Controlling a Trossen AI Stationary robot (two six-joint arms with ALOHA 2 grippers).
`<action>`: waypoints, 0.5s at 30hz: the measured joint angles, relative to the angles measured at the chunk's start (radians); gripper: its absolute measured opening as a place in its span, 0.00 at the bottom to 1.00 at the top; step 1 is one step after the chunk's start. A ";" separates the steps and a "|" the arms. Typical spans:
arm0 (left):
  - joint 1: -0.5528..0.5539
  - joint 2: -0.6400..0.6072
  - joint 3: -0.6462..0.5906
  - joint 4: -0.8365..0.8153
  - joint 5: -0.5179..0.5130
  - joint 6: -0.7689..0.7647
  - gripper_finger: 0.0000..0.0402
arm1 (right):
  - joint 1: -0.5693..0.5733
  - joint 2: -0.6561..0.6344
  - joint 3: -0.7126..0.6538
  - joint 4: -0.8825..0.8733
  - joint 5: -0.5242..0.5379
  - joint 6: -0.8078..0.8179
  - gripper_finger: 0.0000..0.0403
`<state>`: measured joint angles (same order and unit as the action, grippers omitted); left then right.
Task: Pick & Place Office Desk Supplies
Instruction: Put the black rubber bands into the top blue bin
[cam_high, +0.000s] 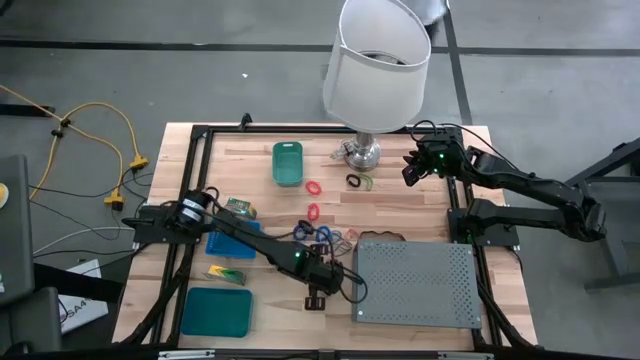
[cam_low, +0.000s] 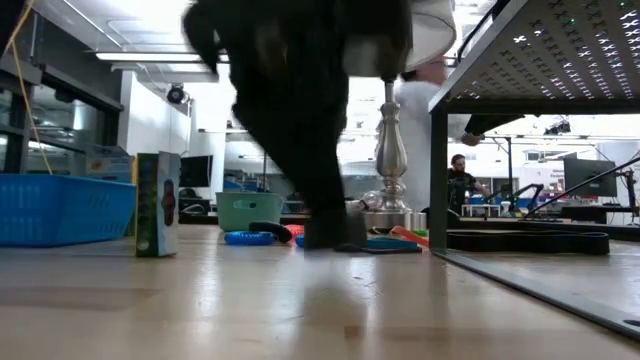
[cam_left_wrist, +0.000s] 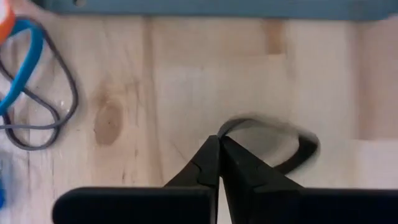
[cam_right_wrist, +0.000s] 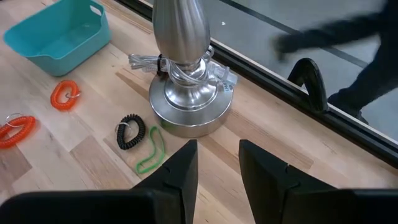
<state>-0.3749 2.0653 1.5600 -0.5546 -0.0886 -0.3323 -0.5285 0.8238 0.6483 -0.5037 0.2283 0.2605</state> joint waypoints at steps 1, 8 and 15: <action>0.005 -0.025 0.000 -0.015 0.001 0.003 0.00 | 0.000 0.000 0.000 0.000 0.000 0.000 0.26; 0.059 -0.202 0.002 -0.141 0.001 0.051 0.00 | 0.000 0.000 0.000 0.001 0.000 0.000 0.26; 0.080 -0.260 0.002 -0.249 0.005 0.024 0.00 | 0.000 0.000 0.000 0.007 0.000 0.000 0.26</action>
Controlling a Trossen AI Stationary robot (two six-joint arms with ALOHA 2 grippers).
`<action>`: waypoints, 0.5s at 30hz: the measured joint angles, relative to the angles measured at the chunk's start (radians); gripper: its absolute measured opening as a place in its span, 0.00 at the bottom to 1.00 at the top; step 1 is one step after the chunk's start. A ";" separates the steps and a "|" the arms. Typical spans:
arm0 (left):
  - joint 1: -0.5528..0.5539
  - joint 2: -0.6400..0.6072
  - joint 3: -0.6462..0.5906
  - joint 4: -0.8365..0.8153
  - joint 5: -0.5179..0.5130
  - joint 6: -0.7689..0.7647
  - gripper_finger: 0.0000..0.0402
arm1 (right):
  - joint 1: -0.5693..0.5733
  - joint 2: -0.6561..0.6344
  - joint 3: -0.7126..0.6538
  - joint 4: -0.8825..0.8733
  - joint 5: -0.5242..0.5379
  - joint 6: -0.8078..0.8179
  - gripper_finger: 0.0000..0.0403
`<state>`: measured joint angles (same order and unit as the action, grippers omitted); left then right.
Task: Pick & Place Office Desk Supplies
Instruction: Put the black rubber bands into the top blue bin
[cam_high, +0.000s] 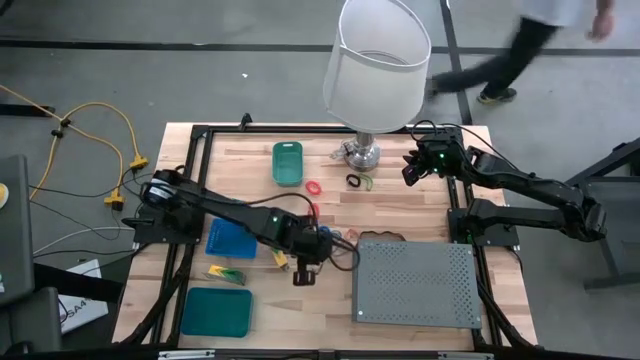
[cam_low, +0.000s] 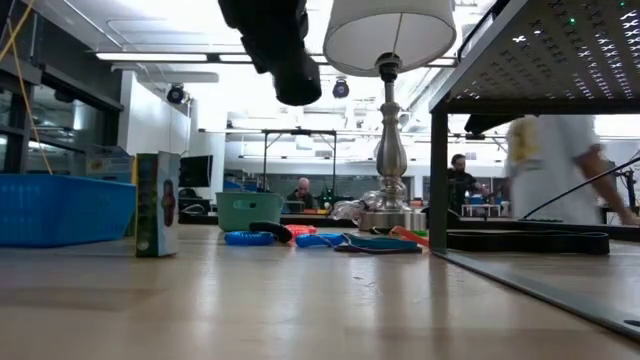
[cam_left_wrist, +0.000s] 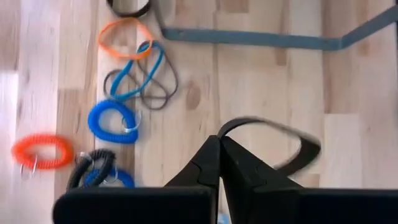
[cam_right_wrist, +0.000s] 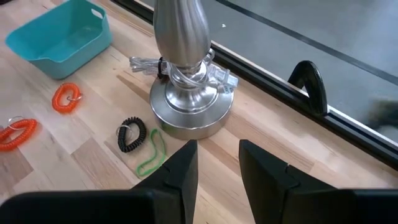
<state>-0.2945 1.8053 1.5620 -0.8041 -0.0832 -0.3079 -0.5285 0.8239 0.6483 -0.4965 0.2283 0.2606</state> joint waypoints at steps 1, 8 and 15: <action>0.001 0.000 0.000 -0.003 0.006 -0.004 0.00 | 0.000 0.000 0.000 0.000 0.000 0.000 0.26; 0.005 -0.044 -0.020 -0.056 0.032 -0.024 0.00 | 0.000 0.000 0.000 0.001 0.000 0.000 0.26; 0.005 -0.182 -0.192 -0.035 -0.001 -0.131 0.00 | 0.000 0.000 0.000 0.003 0.000 0.000 0.26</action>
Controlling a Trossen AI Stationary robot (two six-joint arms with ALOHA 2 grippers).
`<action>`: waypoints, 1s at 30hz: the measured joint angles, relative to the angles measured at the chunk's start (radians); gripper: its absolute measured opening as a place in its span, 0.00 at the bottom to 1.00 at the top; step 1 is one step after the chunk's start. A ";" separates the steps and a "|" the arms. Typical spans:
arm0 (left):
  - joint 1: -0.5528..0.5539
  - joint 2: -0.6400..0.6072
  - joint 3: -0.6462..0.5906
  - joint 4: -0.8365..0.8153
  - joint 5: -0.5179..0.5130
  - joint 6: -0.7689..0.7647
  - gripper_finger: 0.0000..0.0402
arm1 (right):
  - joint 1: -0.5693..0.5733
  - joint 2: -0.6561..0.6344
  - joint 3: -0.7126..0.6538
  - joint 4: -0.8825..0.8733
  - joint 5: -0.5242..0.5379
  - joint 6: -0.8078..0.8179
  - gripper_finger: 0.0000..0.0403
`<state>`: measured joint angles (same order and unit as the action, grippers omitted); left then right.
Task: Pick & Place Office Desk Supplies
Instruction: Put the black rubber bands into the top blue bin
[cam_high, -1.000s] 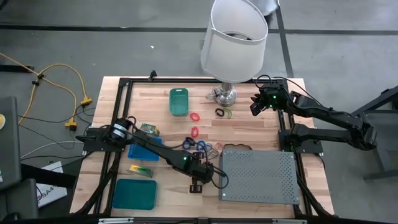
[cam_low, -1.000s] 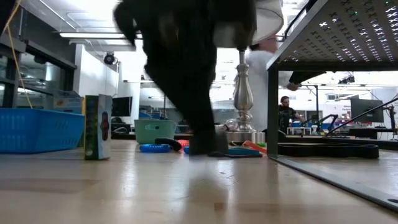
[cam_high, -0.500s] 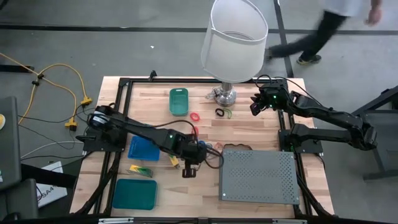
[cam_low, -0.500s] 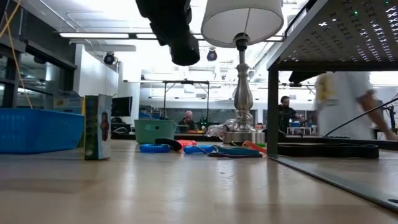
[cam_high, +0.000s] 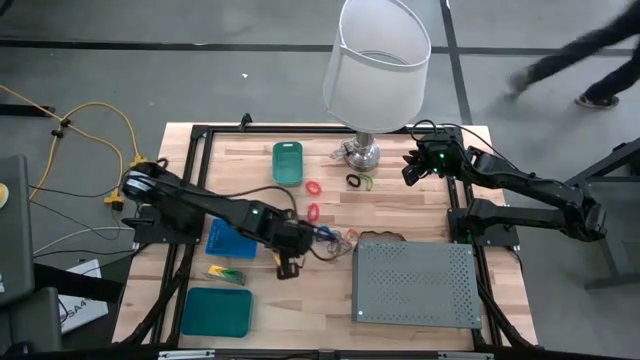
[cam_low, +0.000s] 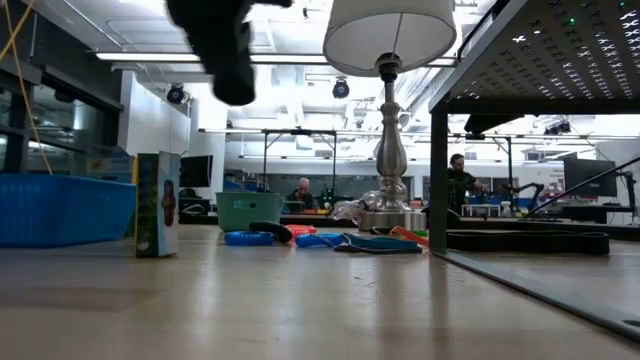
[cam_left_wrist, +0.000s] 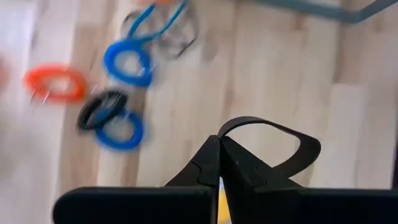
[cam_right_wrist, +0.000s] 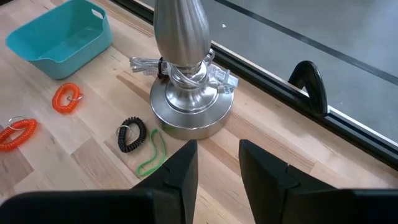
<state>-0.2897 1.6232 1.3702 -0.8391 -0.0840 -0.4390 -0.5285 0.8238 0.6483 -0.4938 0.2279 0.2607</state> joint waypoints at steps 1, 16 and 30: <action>0.000 -0.028 -0.034 0.015 -0.005 -0.014 0.00 | 0.000 0.000 0.000 0.000 0.000 0.000 0.26; -0.001 -0.412 -0.444 0.035 -0.053 -0.218 0.00 | 0.000 0.000 0.000 0.005 0.000 0.000 0.26; -0.004 -0.545 -0.629 -0.016 -0.097 -0.378 0.00 | 0.000 0.000 0.000 0.005 0.000 0.000 0.26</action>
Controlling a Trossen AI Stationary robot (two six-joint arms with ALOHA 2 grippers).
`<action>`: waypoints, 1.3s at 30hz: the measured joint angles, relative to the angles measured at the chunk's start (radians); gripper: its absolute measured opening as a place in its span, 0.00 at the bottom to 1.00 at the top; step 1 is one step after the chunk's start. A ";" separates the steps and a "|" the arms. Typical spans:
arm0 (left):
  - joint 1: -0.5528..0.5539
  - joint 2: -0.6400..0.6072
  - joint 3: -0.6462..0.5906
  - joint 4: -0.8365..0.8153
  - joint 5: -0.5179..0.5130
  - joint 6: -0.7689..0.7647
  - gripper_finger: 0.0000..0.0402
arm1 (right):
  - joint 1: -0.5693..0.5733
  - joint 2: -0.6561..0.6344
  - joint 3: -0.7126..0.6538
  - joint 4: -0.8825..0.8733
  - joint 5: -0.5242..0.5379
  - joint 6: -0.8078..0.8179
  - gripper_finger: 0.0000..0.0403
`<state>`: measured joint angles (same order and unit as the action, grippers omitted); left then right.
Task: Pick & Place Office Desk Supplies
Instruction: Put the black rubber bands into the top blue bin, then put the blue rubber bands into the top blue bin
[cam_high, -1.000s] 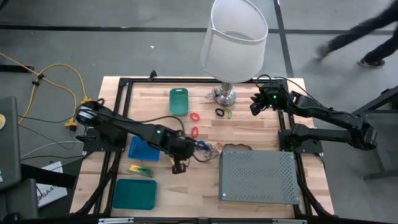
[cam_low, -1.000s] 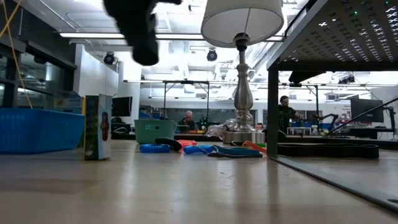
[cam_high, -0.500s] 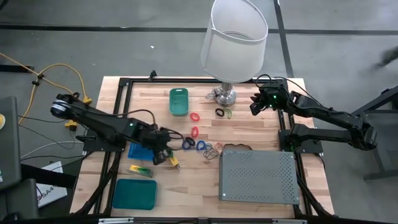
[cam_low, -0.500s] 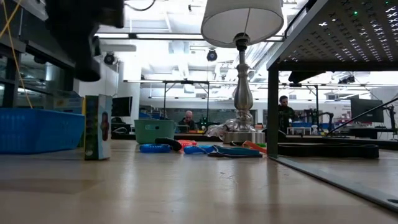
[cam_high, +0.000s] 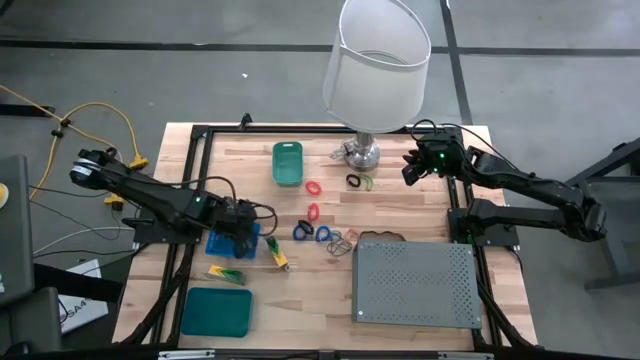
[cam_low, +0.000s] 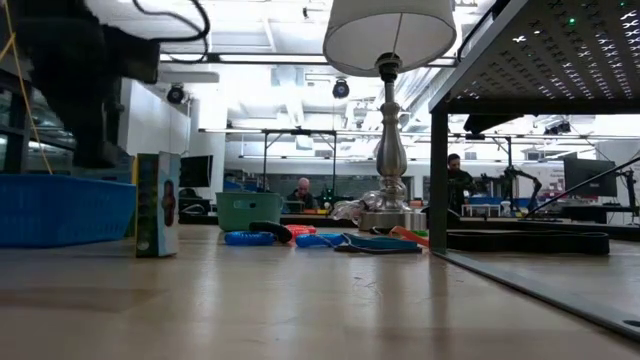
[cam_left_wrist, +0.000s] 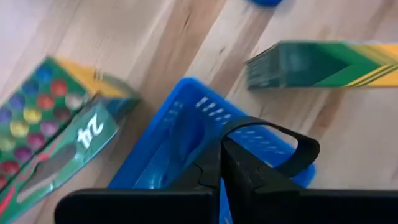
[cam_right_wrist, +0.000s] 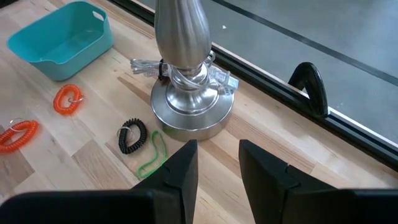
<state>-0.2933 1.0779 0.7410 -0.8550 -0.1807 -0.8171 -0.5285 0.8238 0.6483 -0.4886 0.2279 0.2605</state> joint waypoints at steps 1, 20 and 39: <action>-0.004 0.001 -0.008 0.000 0.001 -0.011 0.00 | 0.000 0.000 0.000 0.000 0.000 0.000 0.26; -0.072 0.002 -0.052 -0.005 0.001 -0.116 0.02 | 0.000 0.000 0.000 0.000 0.000 0.000 0.26; -0.072 0.003 -0.052 -0.005 0.000 -0.119 0.20 | 0.000 0.000 0.000 0.000 0.000 0.000 0.26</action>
<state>-0.3653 1.0805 0.6891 -0.8604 -0.1810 -0.9363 -0.5283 0.8238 0.6483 -0.4889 0.2279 0.2606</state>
